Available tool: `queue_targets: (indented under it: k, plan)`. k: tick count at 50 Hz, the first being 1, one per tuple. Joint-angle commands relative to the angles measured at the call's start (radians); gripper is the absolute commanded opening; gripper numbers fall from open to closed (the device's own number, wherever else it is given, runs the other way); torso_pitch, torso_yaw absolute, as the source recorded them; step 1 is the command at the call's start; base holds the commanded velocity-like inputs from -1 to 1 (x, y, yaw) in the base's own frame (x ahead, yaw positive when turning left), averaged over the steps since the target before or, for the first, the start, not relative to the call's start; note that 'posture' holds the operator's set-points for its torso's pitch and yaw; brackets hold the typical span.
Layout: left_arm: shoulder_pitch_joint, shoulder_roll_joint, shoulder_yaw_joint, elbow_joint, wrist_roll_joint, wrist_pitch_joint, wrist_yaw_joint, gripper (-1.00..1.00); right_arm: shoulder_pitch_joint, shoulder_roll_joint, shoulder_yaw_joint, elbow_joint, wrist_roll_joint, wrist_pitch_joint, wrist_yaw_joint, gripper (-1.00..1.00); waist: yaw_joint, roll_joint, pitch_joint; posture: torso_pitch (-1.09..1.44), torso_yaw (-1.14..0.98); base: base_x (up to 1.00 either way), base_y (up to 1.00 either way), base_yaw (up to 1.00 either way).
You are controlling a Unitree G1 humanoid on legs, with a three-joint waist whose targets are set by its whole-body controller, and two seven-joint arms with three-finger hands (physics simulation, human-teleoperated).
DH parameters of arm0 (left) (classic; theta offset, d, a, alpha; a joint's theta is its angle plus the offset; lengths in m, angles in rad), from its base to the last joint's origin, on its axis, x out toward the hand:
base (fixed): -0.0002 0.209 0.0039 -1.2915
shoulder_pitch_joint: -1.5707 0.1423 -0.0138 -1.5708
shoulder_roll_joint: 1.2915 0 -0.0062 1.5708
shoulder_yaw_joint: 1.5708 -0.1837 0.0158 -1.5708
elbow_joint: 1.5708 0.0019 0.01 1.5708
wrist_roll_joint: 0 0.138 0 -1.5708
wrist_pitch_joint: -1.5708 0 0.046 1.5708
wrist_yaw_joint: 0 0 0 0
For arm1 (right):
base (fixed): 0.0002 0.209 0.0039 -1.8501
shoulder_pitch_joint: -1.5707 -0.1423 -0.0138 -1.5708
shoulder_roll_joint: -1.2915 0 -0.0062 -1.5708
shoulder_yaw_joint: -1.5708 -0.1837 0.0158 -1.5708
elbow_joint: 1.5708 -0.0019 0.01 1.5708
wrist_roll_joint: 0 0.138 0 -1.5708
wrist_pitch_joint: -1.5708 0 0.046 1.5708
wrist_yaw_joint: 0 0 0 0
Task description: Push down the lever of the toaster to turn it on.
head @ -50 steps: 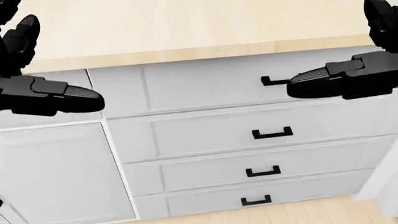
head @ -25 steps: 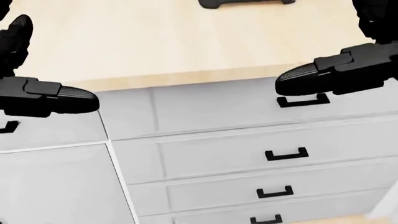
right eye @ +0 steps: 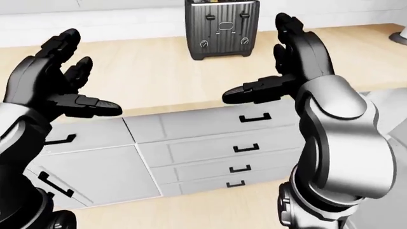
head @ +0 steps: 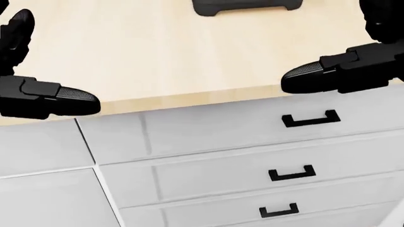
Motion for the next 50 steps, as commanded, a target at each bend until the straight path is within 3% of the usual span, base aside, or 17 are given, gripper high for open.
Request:
queue_targets:
  k: [1,2,8,11,13,16,23,25,27,28,30,36,38,40,41,44,50]
  plan:
    - [-0.025,0.007,0.005,-0.012,0.003,-0.023,0.004,1.0,-0.031,-0.015,-0.006,-0.011,-0.004,-0.024,-0.001,1.0,0.002,0.008,-0.024,0.0,0.0,0.2,0.0,0.0]
    - [-0.026,0.008,0.007,-0.013,0.002,-0.02,0.003,1.0,-0.033,-0.015,-0.005,-0.011,-0.004,-0.023,0.0,1.0,-0.005,0.024,-0.018,0.0,0.0,0.2,0.0,0.0]
    - [-0.029,0.012,0.013,-0.021,-0.005,-0.011,0.004,1.0,-0.02,-0.009,-0.008,-0.012,-0.008,-0.034,0.0,1.0,0.008,-0.021,-0.019,0.0,0.0,0.2,0.0,0.0]
    - [-0.027,0.01,0.011,-0.028,-0.007,-0.007,0.006,1.0,-0.021,-0.014,-0.011,-0.023,-0.008,-0.023,0.006,1.0,0.015,-0.06,-0.021,0.0,0.0,0.2,0.0,0.0]
    - [-0.024,0.01,0.008,-0.032,-0.008,-0.006,0.008,1.0,-0.03,-0.019,-0.01,-0.027,-0.008,-0.011,0.008,1.0,0.02,-0.116,-0.035,0.0,0.0,0.2,0.0,0.0]
    - [-0.029,0.011,0.012,-0.032,-0.01,-0.001,0.007,1.0,-0.035,-0.021,-0.005,-0.033,-0.01,-0.001,0.008,1.0,0.017,-0.109,-0.024,0.0,0.0,0.2,0.0,0.0]
    - [-0.015,0.007,0.009,-0.022,-0.01,-0.02,0.009,1.0,-0.038,-0.016,0.002,-0.023,-0.014,-0.009,0.008,1.0,0.006,-0.056,-0.012,0.0,0.0,0.2,0.0,0.0]
    - [-0.015,0.006,0.01,-0.025,-0.011,-0.018,0.01,1.0,-0.037,-0.016,0.0,-0.025,-0.014,-0.009,0.01,1.0,0.0,-0.023,-0.017,0.0,0.0,0.2,0.0,0.0]
    - [-0.013,0.004,0.009,-0.023,-0.012,-0.021,0.011,1.0,-0.032,-0.016,-0.001,-0.025,-0.016,-0.012,0.01,1.0,-0.007,0.037,-0.036,0.0,0.0,0.2,0.0,0.0]
    - [-0.013,0.005,0.009,-0.024,-0.012,-0.02,0.011,1.0,-0.034,-0.016,-0.003,-0.025,-0.015,-0.011,0.012,1.0,0.003,0.002,-0.028,0.0,0.0,0.2,0.0,0.0]
    - [-0.016,0.005,0.011,-0.024,-0.014,-0.018,0.011,1.0,-0.03,-0.014,-0.002,-0.019,-0.016,-0.019,0.011,1.0,0.001,0.019,-0.024,0.0,0.0,0.2,0.0,0.0]
    - [-0.016,0.007,0.016,-0.043,-0.02,-0.003,0.012,1.0,-0.027,-0.013,-0.004,-0.026,-0.017,-0.014,0.015,1.0,0.011,-0.027,-0.023,0.0,0.0,0.2,0.0,0.0]
    - [-0.019,0.009,0.021,-0.05,-0.024,0.006,0.011,1.0,-0.027,-0.014,-0.003,-0.027,-0.018,-0.012,0.015,1.0,0.016,-0.054,-0.021,0.0,0.0,0.2,0.0,0.0]
    - [-0.023,0.016,0.021,-0.041,-0.024,0.003,0.01,1.0,-0.033,-0.017,-0.004,-0.035,-0.017,-0.002,0.017,1.0,0.021,-0.104,-0.034,0.0,0.0,0.19,0.0,0.0]
    - [-0.025,0.019,0.024,-0.039,-0.025,0.004,0.01,1.0,-0.033,-0.017,-0.002,-0.038,-0.018,0.0,0.016,1.0,0.026,-0.103,-0.046,0.0,0.0,0.2,0.0,0.0]
    - [-0.029,0.026,0.033,-0.041,-0.03,0.011,0.007,1.0,-0.039,-0.02,0.004,-0.042,-0.019,0.01,0.016,1.0,0.013,-0.103,-0.025,0.0,0.0,0.19,0.0,0.0]
    - [-0.025,0.025,0.03,-0.04,-0.034,0.006,0.011,1.0,-0.057,-0.026,0.013,-0.047,-0.021,0.029,0.017,1.0,0.006,-0.053,-0.01,0.0,0.0,0.2,0.0,0.0]
